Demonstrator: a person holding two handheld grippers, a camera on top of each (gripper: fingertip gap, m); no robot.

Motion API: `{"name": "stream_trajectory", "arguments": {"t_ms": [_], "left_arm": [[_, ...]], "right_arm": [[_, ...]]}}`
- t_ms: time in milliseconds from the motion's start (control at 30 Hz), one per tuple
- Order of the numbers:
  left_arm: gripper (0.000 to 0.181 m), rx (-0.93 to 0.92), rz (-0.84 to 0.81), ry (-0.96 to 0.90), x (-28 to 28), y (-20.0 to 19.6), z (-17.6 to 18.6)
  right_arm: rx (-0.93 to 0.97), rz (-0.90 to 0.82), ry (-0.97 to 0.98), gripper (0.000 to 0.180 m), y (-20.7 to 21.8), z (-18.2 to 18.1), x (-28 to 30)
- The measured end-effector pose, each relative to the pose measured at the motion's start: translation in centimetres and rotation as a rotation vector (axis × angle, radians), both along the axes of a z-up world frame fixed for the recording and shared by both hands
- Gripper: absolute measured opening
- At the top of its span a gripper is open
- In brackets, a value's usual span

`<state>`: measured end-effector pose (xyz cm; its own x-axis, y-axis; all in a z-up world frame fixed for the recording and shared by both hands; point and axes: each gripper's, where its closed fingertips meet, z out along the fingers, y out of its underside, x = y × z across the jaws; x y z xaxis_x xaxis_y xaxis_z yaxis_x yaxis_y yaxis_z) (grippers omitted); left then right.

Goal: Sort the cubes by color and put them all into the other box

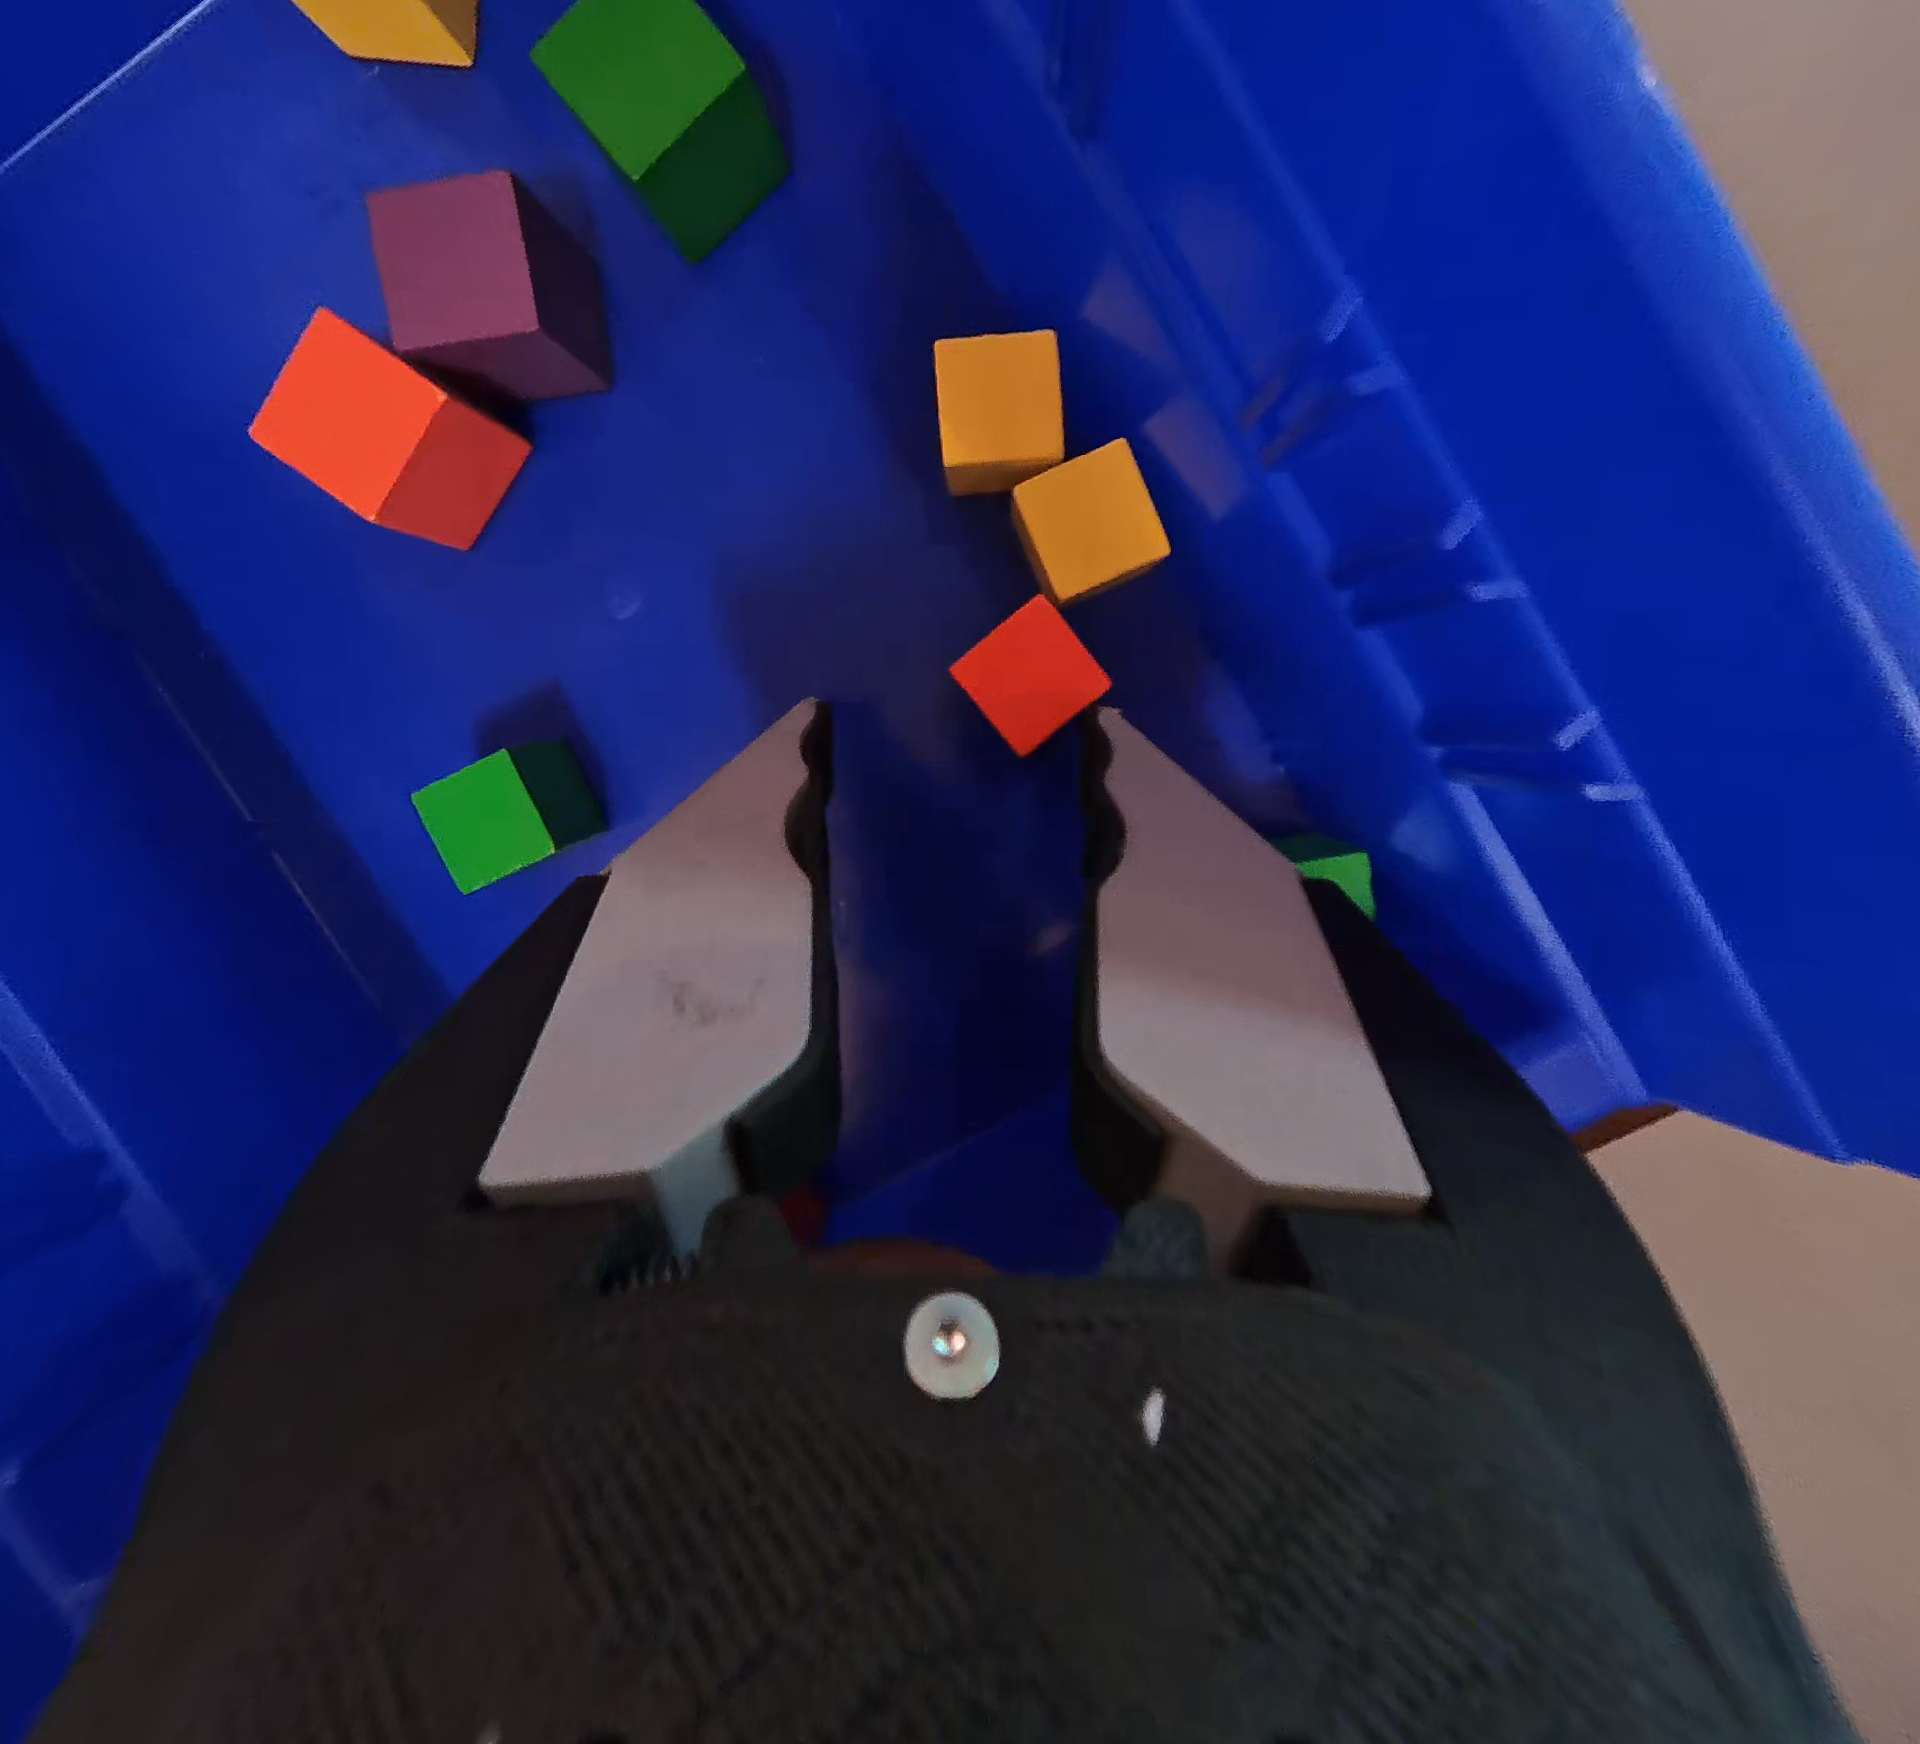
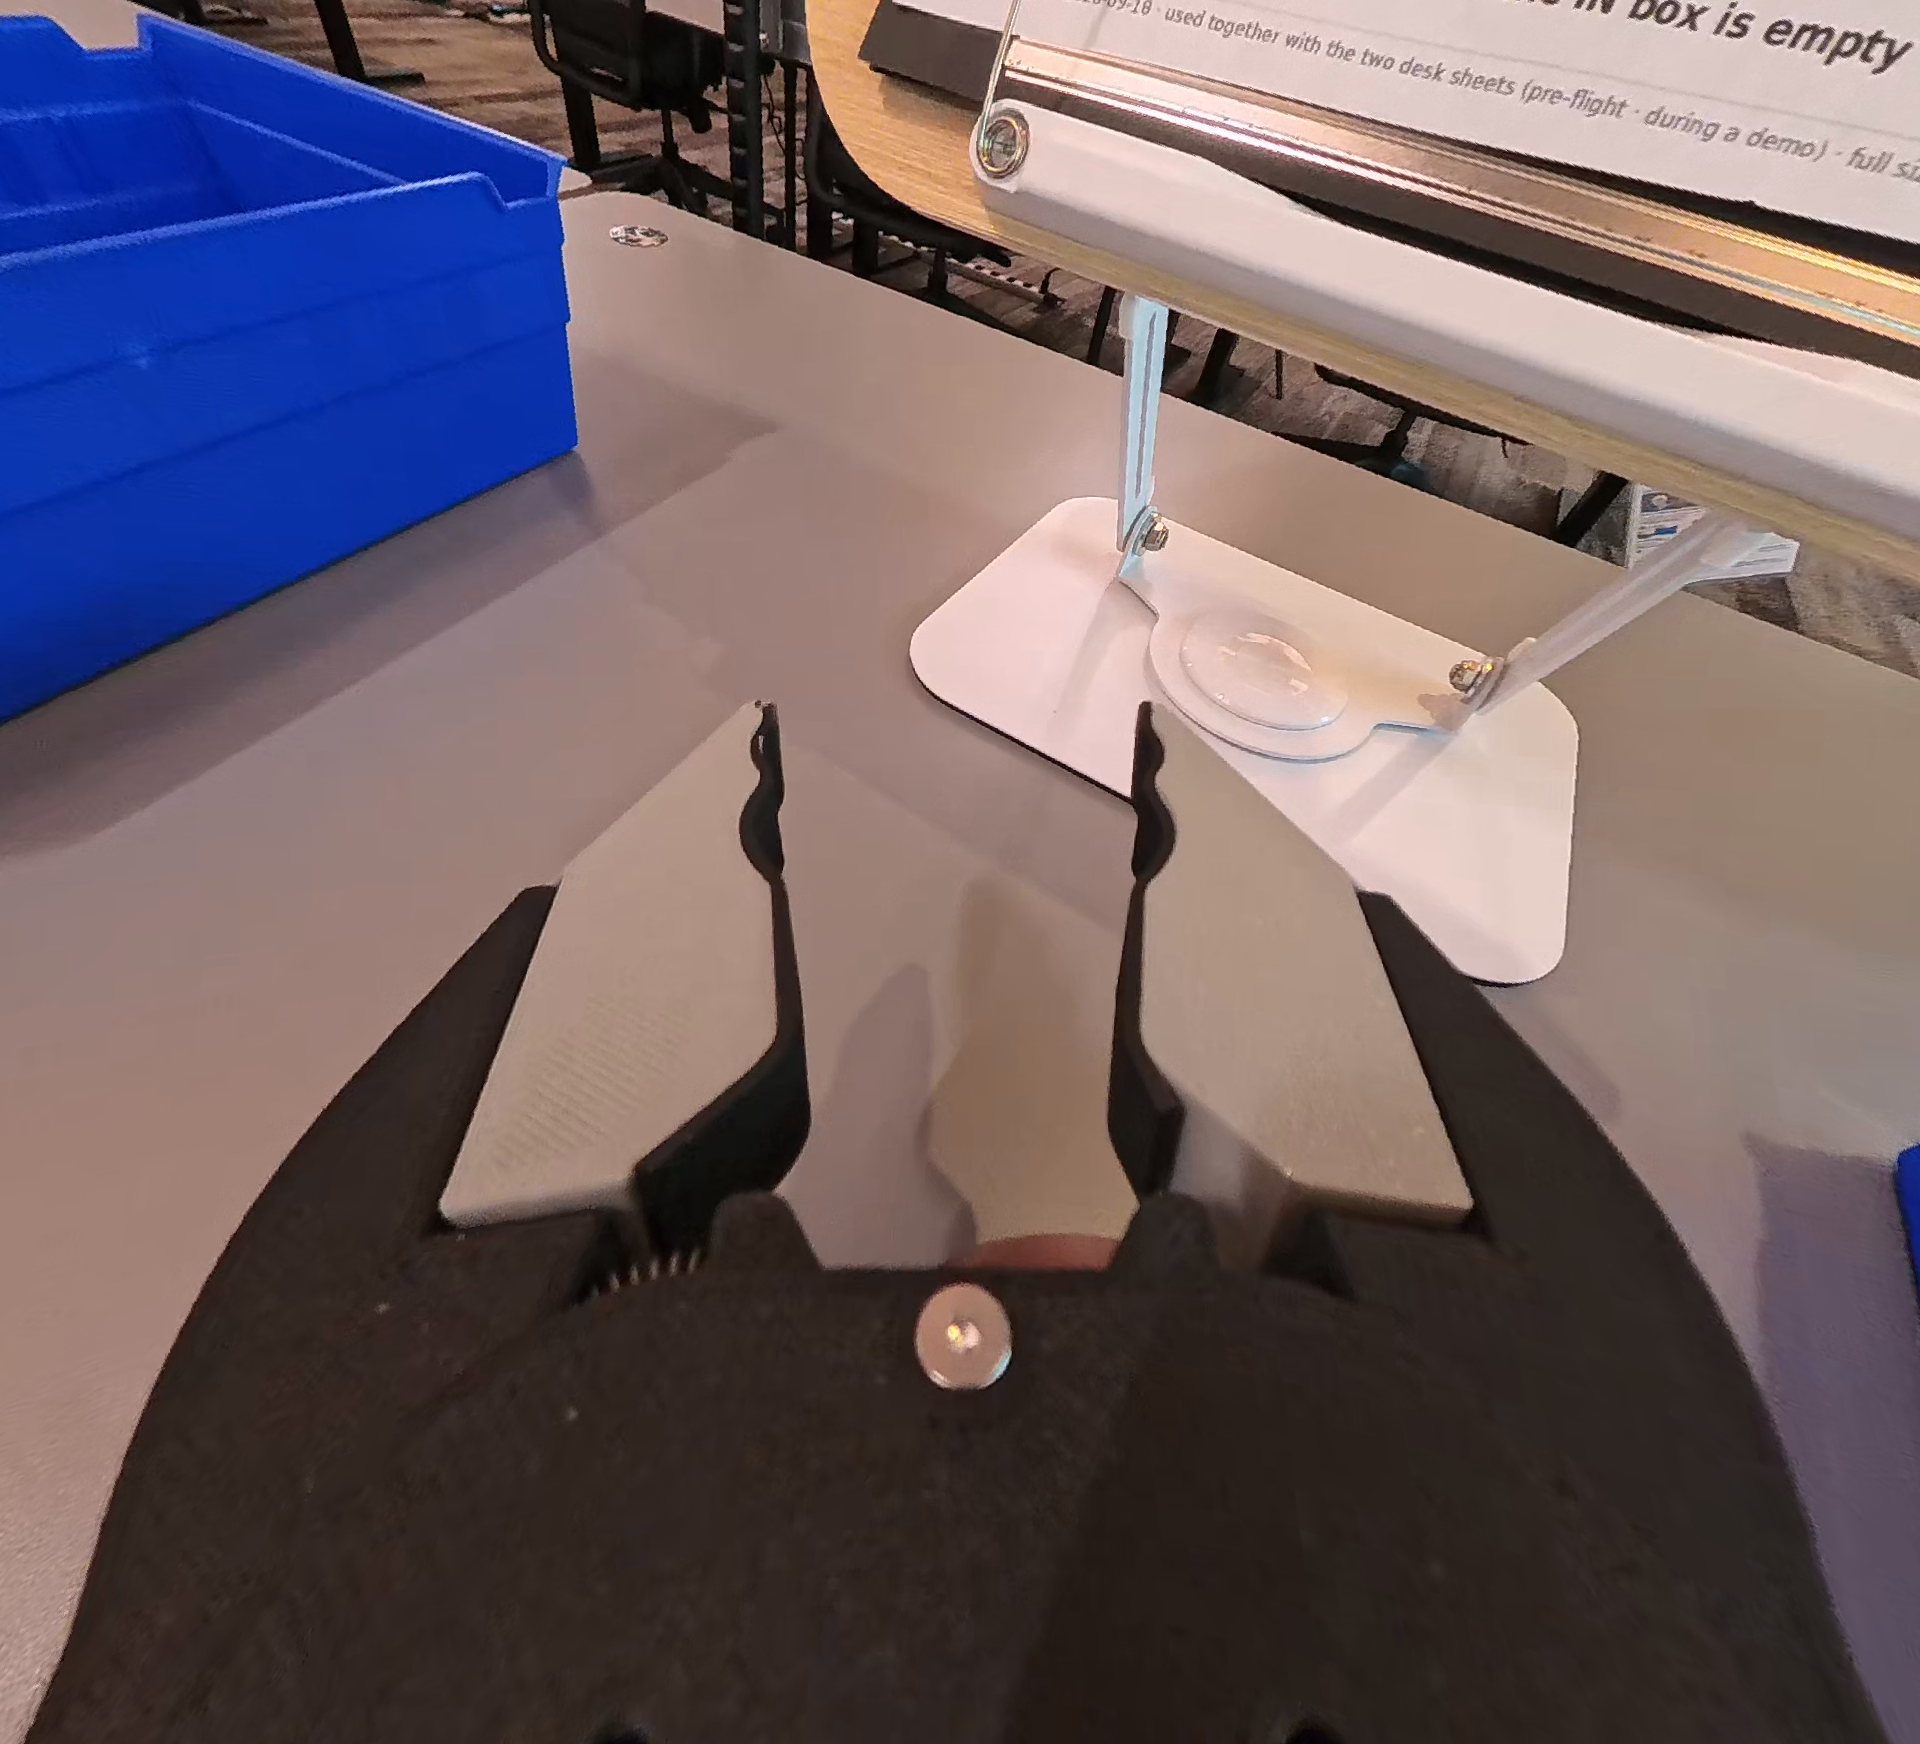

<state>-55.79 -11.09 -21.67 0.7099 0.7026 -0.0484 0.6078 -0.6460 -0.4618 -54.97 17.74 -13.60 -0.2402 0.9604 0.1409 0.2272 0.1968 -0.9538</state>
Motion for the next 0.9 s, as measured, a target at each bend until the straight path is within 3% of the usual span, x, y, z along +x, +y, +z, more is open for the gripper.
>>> {"name": "stream_trajectory", "arguments": {"t_ms": [400,900], "left_arm": [[0.048,-0.03,-0.079,0.042,-0.5,0.2,0.3],[0.04,-0.209,-0.502,0.202,-1.0,0.7,0.7]], "right_arm": [[0.003,0.009,-0.003,0.064,-0.2,0.0,0.1],[0.002,0.02,-0.017,0.064,-0.3,-0.5,-0.2]]}}
